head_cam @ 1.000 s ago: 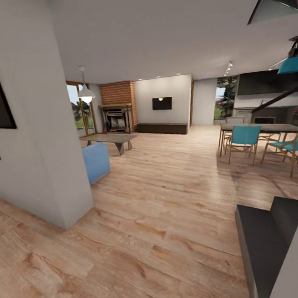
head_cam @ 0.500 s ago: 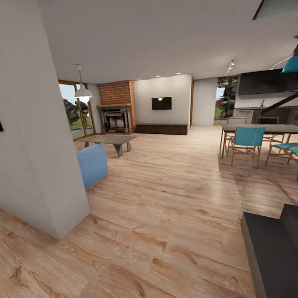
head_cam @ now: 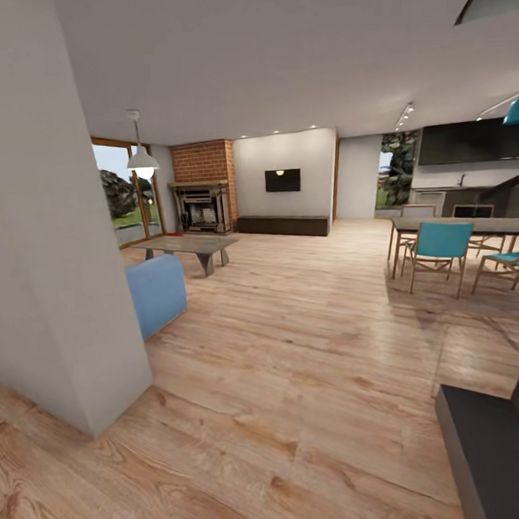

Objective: Move the two storage containers from the living room to the garage. In the garage, place one container on the floor and stack the other container on top of it (either order is fine).

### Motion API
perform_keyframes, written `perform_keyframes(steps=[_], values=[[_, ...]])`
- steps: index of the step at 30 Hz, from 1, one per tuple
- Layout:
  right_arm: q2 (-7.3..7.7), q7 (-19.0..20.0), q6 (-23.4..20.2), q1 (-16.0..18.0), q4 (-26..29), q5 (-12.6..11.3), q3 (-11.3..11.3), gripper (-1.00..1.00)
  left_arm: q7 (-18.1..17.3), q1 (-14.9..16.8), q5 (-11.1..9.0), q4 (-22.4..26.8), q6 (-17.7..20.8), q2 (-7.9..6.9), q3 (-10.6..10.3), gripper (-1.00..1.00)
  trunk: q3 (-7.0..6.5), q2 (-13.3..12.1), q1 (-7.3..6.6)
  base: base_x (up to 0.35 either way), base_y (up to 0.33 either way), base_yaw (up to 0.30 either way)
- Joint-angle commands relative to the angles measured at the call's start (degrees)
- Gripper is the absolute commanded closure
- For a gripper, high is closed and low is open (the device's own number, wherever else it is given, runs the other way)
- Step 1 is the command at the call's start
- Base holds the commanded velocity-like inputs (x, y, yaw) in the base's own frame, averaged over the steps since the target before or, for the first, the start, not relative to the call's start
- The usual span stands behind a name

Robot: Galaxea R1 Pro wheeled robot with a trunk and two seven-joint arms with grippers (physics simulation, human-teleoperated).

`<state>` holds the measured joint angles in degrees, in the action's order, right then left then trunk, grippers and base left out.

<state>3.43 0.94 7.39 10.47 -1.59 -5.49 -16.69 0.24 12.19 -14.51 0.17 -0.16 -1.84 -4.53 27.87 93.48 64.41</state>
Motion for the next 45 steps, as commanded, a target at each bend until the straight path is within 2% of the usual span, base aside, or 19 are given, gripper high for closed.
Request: perform_keyframes(steps=[1,45], values=[[-0.01,0.09,0.34,0.07,-0.17,-0.59,-0.48,-1.0,0.02,0.03,-0.52,0.01,-0.02,0.0,-0.48,-1.0,0.06,0.03,0.03,0.327,0.103,0.0],[0.0,0.12,0.34,0.07,-0.17,-0.75,-0.45,-1.0,0.02,0.03,-0.52,0.01,0.1,0.0,-0.48,-1.0,0.06,0.03,0.03,0.326,0.106,0.0]])
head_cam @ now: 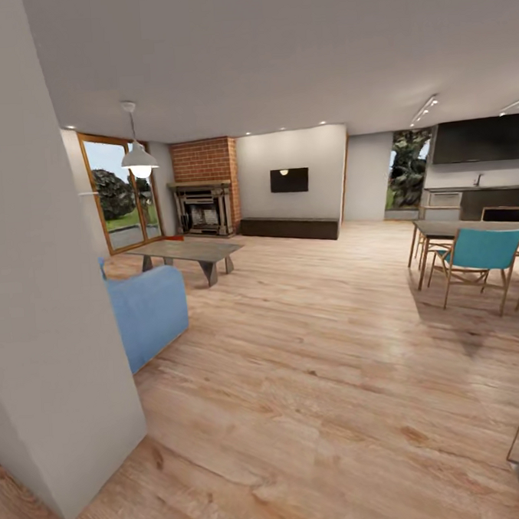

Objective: Move the two storage containers from the living room to the garage. In the garage, place one container on the floor and stack the other container on top of it (either order is fine).

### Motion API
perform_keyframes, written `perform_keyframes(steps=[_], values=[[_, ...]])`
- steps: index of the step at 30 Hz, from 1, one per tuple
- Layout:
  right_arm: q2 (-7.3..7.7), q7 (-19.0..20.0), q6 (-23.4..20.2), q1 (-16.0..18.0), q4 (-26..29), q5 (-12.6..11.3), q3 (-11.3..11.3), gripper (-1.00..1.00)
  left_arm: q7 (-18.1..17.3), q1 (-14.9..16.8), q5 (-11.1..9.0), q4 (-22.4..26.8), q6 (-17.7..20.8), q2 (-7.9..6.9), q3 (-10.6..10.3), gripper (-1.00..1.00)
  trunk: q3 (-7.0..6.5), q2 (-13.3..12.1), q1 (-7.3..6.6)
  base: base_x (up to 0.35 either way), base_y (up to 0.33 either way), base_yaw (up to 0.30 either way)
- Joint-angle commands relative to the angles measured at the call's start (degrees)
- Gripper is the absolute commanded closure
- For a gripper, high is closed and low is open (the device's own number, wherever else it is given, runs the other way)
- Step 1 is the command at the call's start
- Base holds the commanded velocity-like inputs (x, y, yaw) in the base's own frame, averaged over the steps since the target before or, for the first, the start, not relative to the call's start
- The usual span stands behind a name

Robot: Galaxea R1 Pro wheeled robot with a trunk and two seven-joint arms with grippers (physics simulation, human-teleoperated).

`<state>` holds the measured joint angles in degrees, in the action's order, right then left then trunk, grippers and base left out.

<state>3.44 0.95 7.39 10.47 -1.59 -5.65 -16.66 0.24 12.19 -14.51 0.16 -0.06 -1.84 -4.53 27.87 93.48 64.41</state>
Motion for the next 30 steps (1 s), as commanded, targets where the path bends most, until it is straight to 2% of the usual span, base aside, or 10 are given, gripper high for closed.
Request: perform_keyframes(steps=[1,24,30], values=[[-0.01,0.1,0.34,0.07,-0.17,-0.59,-0.48,-1.0,0.02,0.02,-0.5,0.01,-0.01,0.0,-0.48,-1.0,0.06,0.03,0.03,0.326,0.106,0.0],[-0.2,0.0,0.39,0.07,-0.17,-0.46,-0.27,-1.0,0.02,0.02,-0.52,0.01,0.04,0.0,-0.49,-1.0,0.06,0.03,0.03,0.326,0.086,0.0],[-0.59,-0.15,0.19,0.07,-0.17,-0.89,0.16,-1.0,0.02,0.02,-0.52,0.01,0.14,0.0,-0.48,-1.0,-0.12,0.03,0.03,0.327,0.001,-0.181]])
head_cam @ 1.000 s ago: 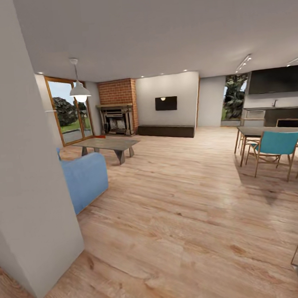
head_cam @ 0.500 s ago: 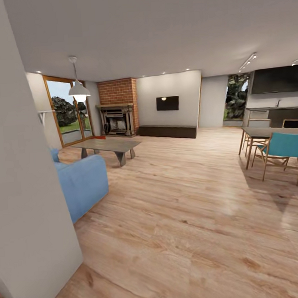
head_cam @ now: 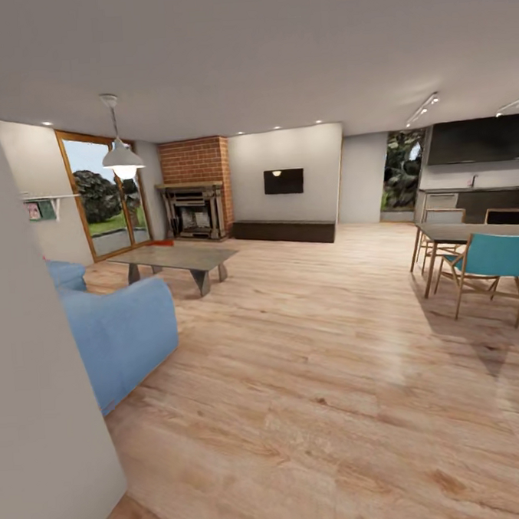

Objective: Move the two storage containers from the living room to the garage. In the garage, place one container on the floor and stack the other container on top of it (either order is fine).

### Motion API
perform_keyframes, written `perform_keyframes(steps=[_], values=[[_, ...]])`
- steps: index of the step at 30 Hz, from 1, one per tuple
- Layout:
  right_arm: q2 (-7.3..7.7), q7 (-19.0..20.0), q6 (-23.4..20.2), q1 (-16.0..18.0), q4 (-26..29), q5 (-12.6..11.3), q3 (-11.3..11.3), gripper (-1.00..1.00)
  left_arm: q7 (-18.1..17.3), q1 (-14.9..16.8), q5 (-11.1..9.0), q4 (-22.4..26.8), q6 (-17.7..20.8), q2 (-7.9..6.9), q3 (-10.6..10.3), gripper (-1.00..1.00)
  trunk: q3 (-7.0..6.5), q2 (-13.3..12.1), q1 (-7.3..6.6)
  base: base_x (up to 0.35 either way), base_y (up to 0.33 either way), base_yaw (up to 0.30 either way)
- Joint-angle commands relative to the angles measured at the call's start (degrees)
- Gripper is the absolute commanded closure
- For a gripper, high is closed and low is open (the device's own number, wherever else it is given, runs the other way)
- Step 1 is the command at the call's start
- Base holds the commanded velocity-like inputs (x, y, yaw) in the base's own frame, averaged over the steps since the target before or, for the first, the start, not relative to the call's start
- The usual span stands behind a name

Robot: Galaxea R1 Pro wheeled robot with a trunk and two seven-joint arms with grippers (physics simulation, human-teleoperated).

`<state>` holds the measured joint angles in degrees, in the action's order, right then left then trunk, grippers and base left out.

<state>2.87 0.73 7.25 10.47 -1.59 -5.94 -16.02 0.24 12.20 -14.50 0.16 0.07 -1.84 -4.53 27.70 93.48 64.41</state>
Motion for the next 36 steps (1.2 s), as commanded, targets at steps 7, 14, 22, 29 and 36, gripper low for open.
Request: perform_keyframes(steps=[7,14,22,29,36], values=[[-0.05,0.06,0.3,0.08,-0.17,-0.81,-0.45,-1.0,0.02,0.02,-0.53,0.02,0.26,-0.01,-0.49,-1.0,-0.18,0.03,0.03,0.327,0.0,-0.264],[-0.05,0.06,0.3,0.08,-0.17,-0.75,-0.58,-1.0,0.02,0.02,-0.53,0.02,0.28,-0.01,-0.48,-1.0,-0.41,0.03,0.03,0.327,0.0,-0.273],[-0.05,0.06,0.3,0.08,-0.17,-0.74,-0.54,-1.0,0.02,0.02,-0.53,0.02,0.21,-0.01,-0.5,-1.0,-0.67,0.03,0.03,0.327,0.0,-0.273],[-0.05,0.06,0.3,0.08,-0.17,-0.72,-0.59,-1.0,0.02,0.02,-0.53,0.02,0.19,-0.01,-0.48,-1.0,-0.89,0.03,0.03,0.327,0.0,-0.251],[0.34,0.14,0.46,0.08,-0.17,-0.23,-1.01,-1.0,0.02,0.02,-0.53,0.02,0.19,-0.01,-0.48,-1.0,-0.92,0.03,0.03,0.327,0.0,-0.036]])
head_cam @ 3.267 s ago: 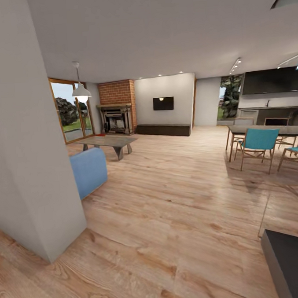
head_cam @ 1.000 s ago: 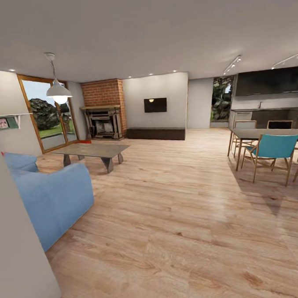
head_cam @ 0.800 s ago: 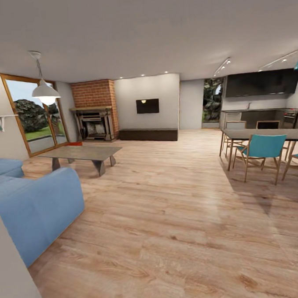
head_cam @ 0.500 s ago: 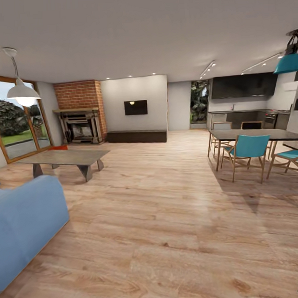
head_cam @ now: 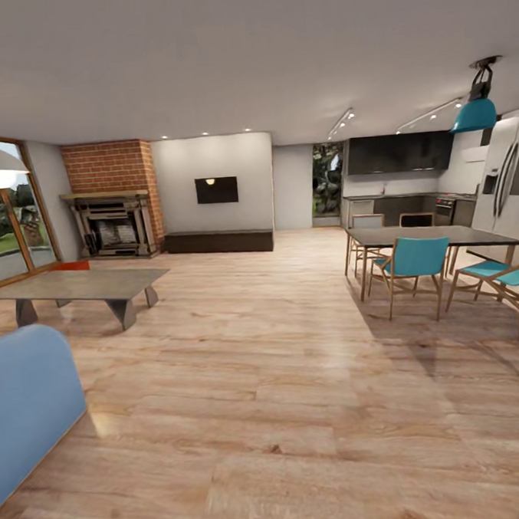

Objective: Move the two storage containers from the living room to the garage. In the garage, place one container on the floor and stack the other container on top of it (either order is fine).

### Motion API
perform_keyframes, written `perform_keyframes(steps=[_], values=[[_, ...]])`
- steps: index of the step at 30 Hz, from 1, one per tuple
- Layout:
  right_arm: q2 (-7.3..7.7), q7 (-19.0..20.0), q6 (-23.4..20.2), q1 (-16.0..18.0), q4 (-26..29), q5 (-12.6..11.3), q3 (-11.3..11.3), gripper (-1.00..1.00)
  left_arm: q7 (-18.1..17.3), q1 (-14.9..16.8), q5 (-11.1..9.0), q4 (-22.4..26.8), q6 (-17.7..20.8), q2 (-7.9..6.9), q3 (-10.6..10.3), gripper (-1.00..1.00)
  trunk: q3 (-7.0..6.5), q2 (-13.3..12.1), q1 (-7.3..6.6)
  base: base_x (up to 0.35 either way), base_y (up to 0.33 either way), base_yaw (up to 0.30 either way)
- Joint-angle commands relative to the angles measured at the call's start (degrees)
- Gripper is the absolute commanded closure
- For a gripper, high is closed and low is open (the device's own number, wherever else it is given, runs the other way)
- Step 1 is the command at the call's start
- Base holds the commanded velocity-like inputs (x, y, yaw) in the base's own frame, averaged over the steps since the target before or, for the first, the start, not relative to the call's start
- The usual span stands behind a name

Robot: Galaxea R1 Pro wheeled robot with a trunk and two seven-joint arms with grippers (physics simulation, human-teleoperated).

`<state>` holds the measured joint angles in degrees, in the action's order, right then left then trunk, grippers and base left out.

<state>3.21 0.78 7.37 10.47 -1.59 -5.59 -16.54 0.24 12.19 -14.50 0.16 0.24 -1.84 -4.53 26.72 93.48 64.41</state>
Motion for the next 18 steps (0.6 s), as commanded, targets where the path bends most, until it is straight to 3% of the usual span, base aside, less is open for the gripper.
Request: perform_keyframes(steps=[1,18], values=[[0.04,0.09,0.35,0.07,-0.17,-0.51,-0.49,-1.0,0.02,0.03,-0.53,0.02,0.03,0.0,-0.48,-1.0,0.06,0.03,0.03,0.327,0.0,-0.004],[0.08,0.08,0.44,0.07,-0.17,-0.58,-0.51,-1.0,0.02,0.03,-0.53,0.02,0.19,-0.04,-0.48,-1.0,0.06,0.03,0.03,0.327,0.0,-0.001]])
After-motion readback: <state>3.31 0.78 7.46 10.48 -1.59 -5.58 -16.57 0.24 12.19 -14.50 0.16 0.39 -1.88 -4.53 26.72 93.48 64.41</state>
